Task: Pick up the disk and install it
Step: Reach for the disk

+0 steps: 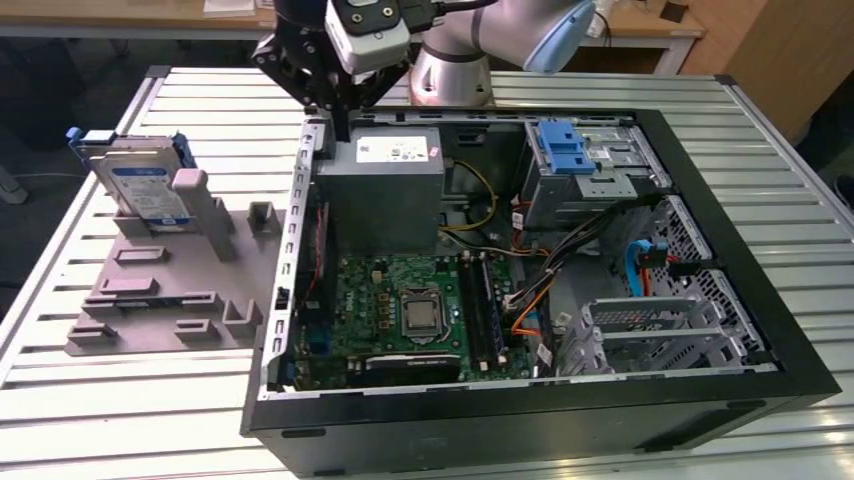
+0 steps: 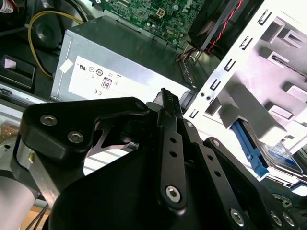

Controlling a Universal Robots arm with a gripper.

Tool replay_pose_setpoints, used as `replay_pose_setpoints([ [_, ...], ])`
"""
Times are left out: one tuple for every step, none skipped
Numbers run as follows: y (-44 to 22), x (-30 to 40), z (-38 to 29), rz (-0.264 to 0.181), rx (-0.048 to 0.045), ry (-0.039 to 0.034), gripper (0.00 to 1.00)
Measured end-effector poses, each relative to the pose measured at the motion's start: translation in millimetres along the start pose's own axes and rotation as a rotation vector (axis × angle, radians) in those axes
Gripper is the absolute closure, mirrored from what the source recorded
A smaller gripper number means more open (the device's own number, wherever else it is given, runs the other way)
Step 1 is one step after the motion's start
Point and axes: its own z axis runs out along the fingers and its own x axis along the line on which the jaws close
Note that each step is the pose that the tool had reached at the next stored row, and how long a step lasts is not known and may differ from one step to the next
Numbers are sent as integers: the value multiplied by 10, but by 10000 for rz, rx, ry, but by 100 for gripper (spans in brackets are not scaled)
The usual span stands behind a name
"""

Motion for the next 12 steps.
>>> replay_pose_setpoints([
  [0, 2, 2, 1, 0, 3, 89],
  [0, 4, 3, 1, 1, 6, 89],
  [-1, 6, 5, 1, 1, 8, 89],
  [-1, 9, 7, 1, 0, 10, 89],
  [-1, 12, 9, 1, 1, 12, 89],
  [-2, 15, 11, 1, 1, 14, 89],
  [-2, 18, 13, 1, 1, 16, 89],
  [-2, 21, 15, 1, 1, 18, 89],
  [-3, 24, 16, 1, 2, 20, 89],
  [-3, 29, 18, 1, 1, 21, 89],
  [-3, 34, 19, 1, 1, 22, 89],
  [-3, 40, 22, 1, 0, 21, 89],
])
